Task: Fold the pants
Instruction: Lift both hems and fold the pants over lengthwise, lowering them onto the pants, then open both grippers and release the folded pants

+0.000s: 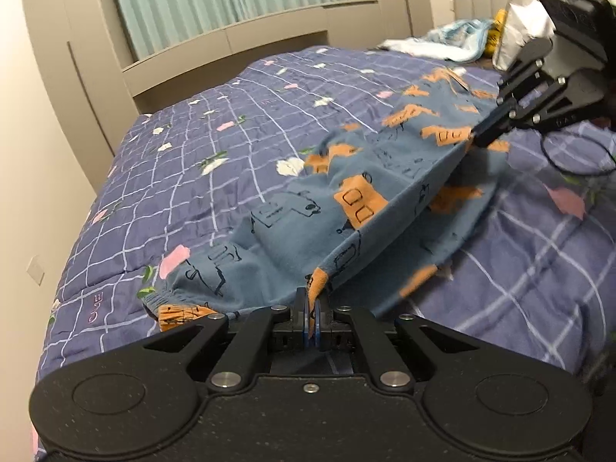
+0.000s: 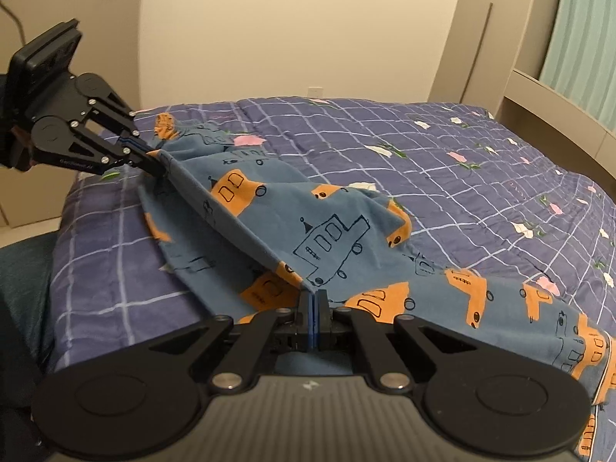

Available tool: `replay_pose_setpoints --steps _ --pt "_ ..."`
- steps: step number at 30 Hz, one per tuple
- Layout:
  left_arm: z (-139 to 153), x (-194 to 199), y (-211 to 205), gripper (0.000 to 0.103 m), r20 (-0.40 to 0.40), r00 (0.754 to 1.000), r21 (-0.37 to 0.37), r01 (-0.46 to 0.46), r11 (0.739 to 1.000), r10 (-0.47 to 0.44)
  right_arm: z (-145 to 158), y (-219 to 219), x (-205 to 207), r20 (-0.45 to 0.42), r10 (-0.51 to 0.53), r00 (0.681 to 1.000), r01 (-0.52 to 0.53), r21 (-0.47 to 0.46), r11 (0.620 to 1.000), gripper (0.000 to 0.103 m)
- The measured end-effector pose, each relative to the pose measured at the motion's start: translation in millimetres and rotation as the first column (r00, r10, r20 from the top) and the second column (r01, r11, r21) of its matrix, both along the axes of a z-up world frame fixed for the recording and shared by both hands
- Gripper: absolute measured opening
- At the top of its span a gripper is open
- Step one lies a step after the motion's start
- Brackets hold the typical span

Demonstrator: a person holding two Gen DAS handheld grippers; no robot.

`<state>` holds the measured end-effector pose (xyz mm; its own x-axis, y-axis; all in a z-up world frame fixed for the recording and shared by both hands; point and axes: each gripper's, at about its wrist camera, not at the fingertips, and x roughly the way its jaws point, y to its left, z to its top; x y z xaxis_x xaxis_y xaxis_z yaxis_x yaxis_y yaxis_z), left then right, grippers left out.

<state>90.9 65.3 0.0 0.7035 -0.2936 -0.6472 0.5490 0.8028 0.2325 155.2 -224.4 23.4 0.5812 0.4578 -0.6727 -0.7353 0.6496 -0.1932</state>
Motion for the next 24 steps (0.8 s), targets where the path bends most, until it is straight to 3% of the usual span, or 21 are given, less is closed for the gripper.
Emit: replay_pose_setpoints --steps 7,15,18,21,23,24 --pt "-23.9 5.5 -8.0 0.004 -0.057 0.998 0.008 -0.035 0.999 0.035 -27.4 4.6 -3.8 -0.054 -0.034 0.998 0.033 -0.019 0.999 0.000" --pt "-23.9 4.1 -11.9 0.021 -0.079 0.994 -0.040 -0.081 0.996 0.077 -37.5 1.9 -9.4 -0.031 -0.084 0.996 0.084 0.013 0.996 0.003" --pt "-22.1 -0.5 -15.1 0.034 -0.086 0.992 -0.065 -0.098 0.993 0.092 -36.9 1.8 -14.4 -0.012 -0.088 0.996 0.088 0.015 0.996 0.007" --pt "-19.4 -3.9 -18.0 0.058 -0.095 0.989 -0.099 -0.126 0.987 0.117 -36.7 -0.3 -16.8 -0.011 -0.094 0.996 0.094 0.030 0.995 0.017" --pt "-14.9 -9.1 -22.1 0.079 -0.098 0.987 -0.130 -0.137 0.982 0.124 -36.1 -3.8 -18.9 -0.005 -0.109 0.994 0.109 0.042 0.993 0.037" --pt "-12.4 -12.1 -24.5 0.083 -0.093 0.988 -0.143 -0.133 0.981 0.120 -35.4 -6.1 -20.2 -0.001 -0.119 0.993 0.119 0.049 0.992 0.044"
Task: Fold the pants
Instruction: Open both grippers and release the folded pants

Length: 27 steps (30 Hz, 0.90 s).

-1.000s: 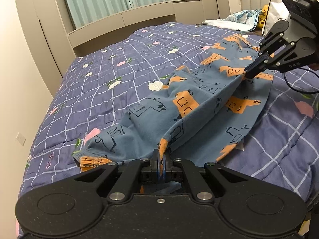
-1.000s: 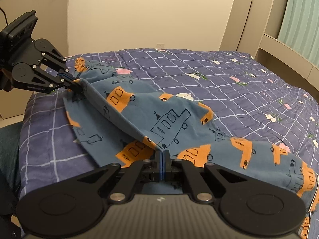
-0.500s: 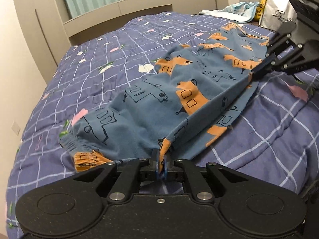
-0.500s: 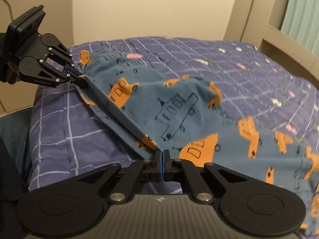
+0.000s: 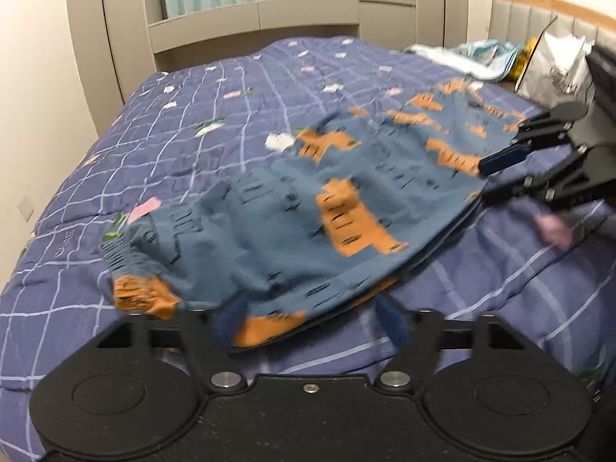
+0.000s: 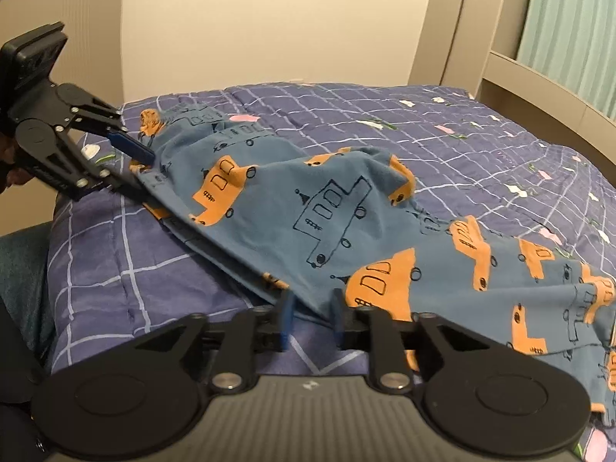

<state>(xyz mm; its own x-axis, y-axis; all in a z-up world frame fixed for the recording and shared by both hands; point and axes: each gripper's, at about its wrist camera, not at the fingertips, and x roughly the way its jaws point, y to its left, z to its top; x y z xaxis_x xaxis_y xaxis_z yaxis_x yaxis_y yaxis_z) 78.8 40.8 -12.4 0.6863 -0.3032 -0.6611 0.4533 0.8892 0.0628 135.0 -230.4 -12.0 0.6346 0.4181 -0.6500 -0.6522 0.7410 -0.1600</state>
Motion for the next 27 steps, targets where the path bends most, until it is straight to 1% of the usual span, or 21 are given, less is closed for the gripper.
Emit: replay_pose_setpoints --steps 1,2,3,4,5,6,7,8,11,14,17,20,21,23,27 --pt "2.9 -2.8 -3.9 0.089 0.011 1.000 -0.007 0.003 1.000 -0.003 0.6 -3.3 -2.1 0.006 -0.013 1.000 0.013 0.010 1.000 0.056" --pt "5.6 -4.4 -8.4 0.094 0.022 1.000 -0.009 0.004 1.000 -0.004 1.1 -6.8 -3.4 0.008 -0.025 1.000 0.025 0.021 0.999 0.064" --pt "7.7 -5.1 -12.7 0.097 0.032 0.999 -0.010 0.004 1.000 -0.004 1.3 -10.7 -4.8 0.008 -0.037 0.999 0.037 0.032 0.999 0.068" --pt "9.8 -4.9 -18.1 0.102 0.045 0.999 -0.012 0.002 1.000 -0.002 1.5 -16.3 -6.1 0.006 -0.056 0.998 0.055 0.046 0.997 0.075" --pt "11.5 -3.6 -23.9 0.102 0.055 0.998 -0.016 0.003 1.000 -0.002 1.6 -21.6 -6.9 0.003 -0.076 0.997 0.076 0.058 0.995 0.085" --pt "12.8 -0.8 -30.2 0.102 0.059 0.998 -0.021 0.004 1.000 -0.003 2.0 -27.5 -7.8 0.000 -0.098 0.995 0.097 0.074 0.993 0.090" --pt "14.0 3.9 -37.6 0.102 0.058 0.998 -0.028 0.005 1.000 -0.003 2.7 -34.1 -9.0 0.001 -0.119 0.993 0.118 0.093 0.989 0.100" --pt "14.5 8.0 -44.0 0.102 0.057 0.998 -0.036 0.007 0.999 -0.005 3.5 -40.4 -10.1 0.004 -0.141 0.990 0.140 0.110 0.984 0.103" --pt "15.9 23.4 -68.7 0.102 0.063 0.998 -0.063 0.026 0.998 -0.022 6.2 -62.6 -10.0 -0.003 -0.209 0.978 0.207 0.146 0.967 0.103" --pt "17.3 40.1 -100.7 0.102 0.079 0.996 -0.075 0.052 0.996 -0.046 8.1 -89.7 -7.8 -0.006 -0.283 0.959 0.280 0.179 0.943 0.103" --pt "18.7 56.5 -135.2 0.102 0.098 0.993 -0.068 0.075 0.995 -0.069 10.9 -118.1 -1.1 -0.020 -0.348 0.937 0.344 0.213 0.914 0.103" --pt "19.6 67.7 -171.3 0.102 0.128 0.985 -0.050 0.127 0.991 -0.120 14.3 -146.6 9.4 -0.039 -0.418 0.907 0.415 0.242 0.877 0.103" --pt "19.1 70.9 -183.0 0.102 0.139 0.981 -0.034 0.141 0.989 -0.135 14.9 -155.9 11.5 -0.044 -0.437 0.898 0.433 0.251 0.866 0.103" --pt "17.0 76.4 -207.5 0.102 0.165 0.974 0.025 0.154 0.988 -0.156 17.2 -175.4 19.7 -0.058 -0.473 0.879 0.470 0.271 0.840 0.103" --pt "7.1 82.8 -248.7 0.102 0.220 0.952 0.173 0.177 0.969 -0.213 19.4 -205.8 39.4 -0.095 -0.514 0.853 0.518 0.287 0.806 0.103"
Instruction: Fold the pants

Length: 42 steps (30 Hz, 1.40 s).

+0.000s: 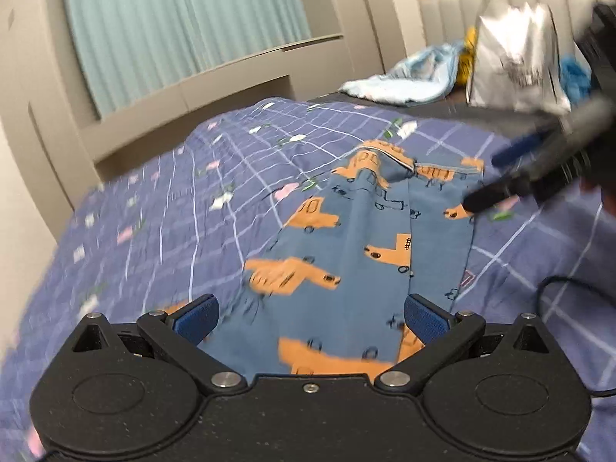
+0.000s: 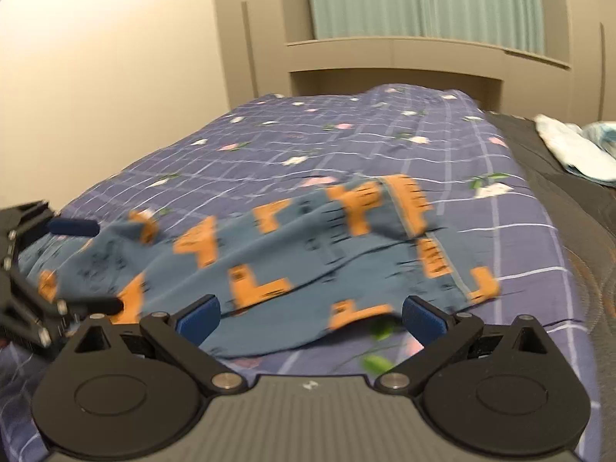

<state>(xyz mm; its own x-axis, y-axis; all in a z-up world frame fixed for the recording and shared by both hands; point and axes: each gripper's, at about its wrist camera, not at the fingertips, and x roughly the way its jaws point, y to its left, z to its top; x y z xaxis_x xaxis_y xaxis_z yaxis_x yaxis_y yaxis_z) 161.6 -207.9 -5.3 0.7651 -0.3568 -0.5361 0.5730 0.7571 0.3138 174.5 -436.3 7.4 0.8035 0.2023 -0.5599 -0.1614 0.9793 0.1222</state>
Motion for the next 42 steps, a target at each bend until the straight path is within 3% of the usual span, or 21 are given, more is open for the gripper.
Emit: replay_pose_setpoints --steps 3,6,11,13,17,21,24,25,26,34,36,39,40,42 --pt "-8.0 1.5 -23.6 0.102 0.031 0.998 0.093 0.045 0.995 -0.048 -1.4 -16.6 17.3 -0.027 -0.020 0.999 0.021 0.030 0.999 0.103" --pt "-12.5 1.8 -32.7 0.097 0.028 0.997 0.118 0.063 0.991 -0.067 -3.6 -26.1 35.0 -0.047 -0.008 0.999 0.011 0.064 0.998 0.103" --pt "-16.2 11.8 -36.8 0.059 -0.055 0.997 0.114 0.068 0.991 -0.062 -8.3 -38.2 64.6 -0.085 0.039 0.996 -0.023 0.181 0.983 0.098" --pt "-18.1 12.5 -36.7 0.053 -0.079 0.993 0.111 0.093 0.989 -0.085 -10.1 -40.5 76.2 -0.099 0.013 0.995 0.005 0.184 0.983 0.091" --pt "-22.1 3.3 -38.7 0.045 -0.085 0.984 0.124 0.166 0.978 -0.156 -15.6 -49.6 95.9 -0.123 -0.046 0.991 0.071 0.202 0.977 0.086" --pt "-26.3 7.8 -39.2 0.032 -0.123 0.980 0.123 0.171 0.978 -0.156 -17.0 -56.3 107.1 -0.129 -0.097 0.987 0.120 0.182 0.976 0.080" --pt "-24.1 15.1 -38.5 0.020 -0.149 0.979 0.105 0.154 0.983 -0.137 -16.6 -60.3 115.7 -0.126 -0.124 0.984 0.145 0.177 0.973 0.071" --pt "-23.0 16.3 -38.1 0.009 -0.155 0.979 0.101 0.151 0.983 -0.134 -15.8 -61.6 118.7 -0.121 -0.130 0.984 0.150 0.171 0.974 0.067" --pt "-22.4 17.1 -37.5 0.005 -0.157 0.979 0.099 0.148 0.984 -0.131 -15.0 -62.9 121.9 -0.118 -0.139 0.983 0.157 0.165 0.974 0.064" --pt "-18.9 19.7 -33.7 0.002 -0.178 0.977 0.061 0.132 0.989 -0.120 -16.4 -74.9 148.7 -0.126 -0.136 0.983 0.155 0.156 0.976 0.062" --pt "-17.2 20.7 -32.9 0.002 -0.182 0.976 0.051 0.129 0.990 -0.118 -18.0 -75.9 154.4 -0.146 -0.105 0.984 0.128 0.156 0.979 0.050" --pt "-13.0 21.2 -30.1 0.002 -0.176 0.977 0.037 0.125 0.991 -0.117 -14.9 -70.9 156.7 -0.151 -0.079 0.985 0.096 0.111 0.989 0.022" --pt "-11.0 21.6 -28.9 0.002 -0.176 0.978 0.031 0.121 0.992 -0.114 -12.4 -69.3 155.8 -0.146 -0.074 0.987 0.089 0.105 0.990 0.004" --pt "-6.1 20.9 -26.9 0.001 -0.168 0.979 0.017 0.117 0.993 -0.112 -4.2 -68.0 151.7 -0.130 -0.078 0.988 0.091 0.093 0.991 0.003"
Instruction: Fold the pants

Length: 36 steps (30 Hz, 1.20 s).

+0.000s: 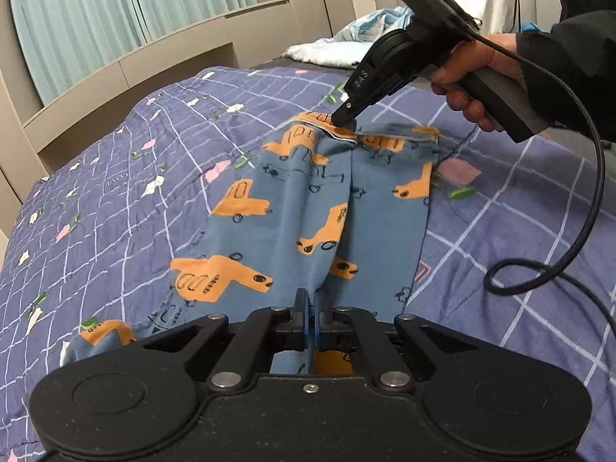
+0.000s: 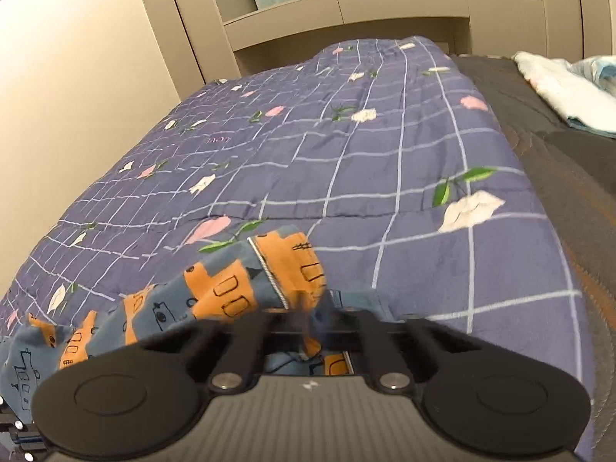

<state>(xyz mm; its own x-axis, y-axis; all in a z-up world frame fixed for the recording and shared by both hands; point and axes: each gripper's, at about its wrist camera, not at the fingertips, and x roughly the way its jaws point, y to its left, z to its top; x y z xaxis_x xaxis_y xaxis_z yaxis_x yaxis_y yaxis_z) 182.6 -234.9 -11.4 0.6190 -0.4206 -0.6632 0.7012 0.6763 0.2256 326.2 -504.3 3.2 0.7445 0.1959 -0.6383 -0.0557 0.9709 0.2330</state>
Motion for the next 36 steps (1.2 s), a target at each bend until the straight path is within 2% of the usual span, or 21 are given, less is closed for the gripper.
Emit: replay_pose_setpoints --steps 7,11,15,18,21,24,27,29,30,31,32,34,36 --pt "32.9 -7.3 6.8 0.001 0.046 0.999 -0.085 -0.012 0.996 0.016 47.4 -3.3 -21.5 0.072 0.015 0.997 -0.008 -0.087 0.996 0.002" --pt "37.7 -16.9 1.9 0.001 0.040 0.999 -0.098 0.024 0.995 -0.020 65.4 -11.1 -42.7 0.072 0.005 0.997 0.005 -0.143 0.990 0.002" --pt "15.6 -23.1 -8.8 0.001 -0.003 0.998 -0.056 0.056 0.997 -0.056 52.7 -17.3 -59.0 0.017 -0.009 1.000 0.012 -0.204 0.979 0.002" --pt "-3.3 -21.7 -12.6 0.001 -0.061 0.997 -0.042 0.045 0.998 -0.048 32.3 -21.9 -62.0 -0.028 -0.026 0.999 0.020 -0.198 0.980 0.002" --pt "-12.0 -24.2 -12.5 0.002 -0.070 0.997 -0.034 0.038 0.999 -0.040 12.3 -19.8 -65.9 -0.051 -0.028 0.998 0.016 -0.218 0.976 0.002" --pt "-14.2 -23.1 -10.7 0.012 -0.086 0.996 -0.048 0.034 0.998 -0.038 0.2 -15.5 -67.5 -0.063 -0.027 0.998 0.011 -0.246 0.969 0.002" --pt "-6.8 -23.4 -4.6 0.036 -0.089 0.996 -0.096 0.018 0.995 -0.027 -3.6 -12.4 -67.9 -0.065 -0.026 0.998 0.007 -0.272 0.962 0.004" --pt "1.6 -24.8 0.6 0.063 -0.069 0.998 -0.123 -0.005 0.992 -0.004 -0.8 -10.3 -69.4 -0.049 -0.021 0.999 0.006 -0.286 0.958 0.015" --pt "6.7 -25.5 4.1 0.069 -0.052 0.999 -0.133 -0.021 0.991 0.014 1.9 -9.5 -69.8 -0.039 -0.019 0.999 0.007 -0.293 0.956 0.022" --pt "11.8 -25.1 6.5 0.078 -0.038 0.999 -0.138 -0.035 0.990 0.030 4.6 -7.4 -68.7 -0.029 -0.020 0.999 0.010 -0.302 0.953 0.042" --pt "17.3 -24.8 10.5 0.084 -0.023 0.999 -0.143 -0.052 0.988 0.049 7.1 -4.2 -67.2 -0.017 -0.017 1.000 0.011 -0.309 0.951 0.059" --pt "28.8 -23.2 22.0 0.089 0.007 0.995 -0.155 -0.096 0.983 0.098 11.0 4.2 -63.4 0.011 0.003 1.000 0.001 -0.306 0.952 0.069" --pt "36.7 -21.4 34.7 0.098 0.036 0.986 -0.157 -0.153 0.976 0.160 12.8 14.8 -58.4 0.022 0.024 0.999 -0.017 -0.283 0.959 0.080"
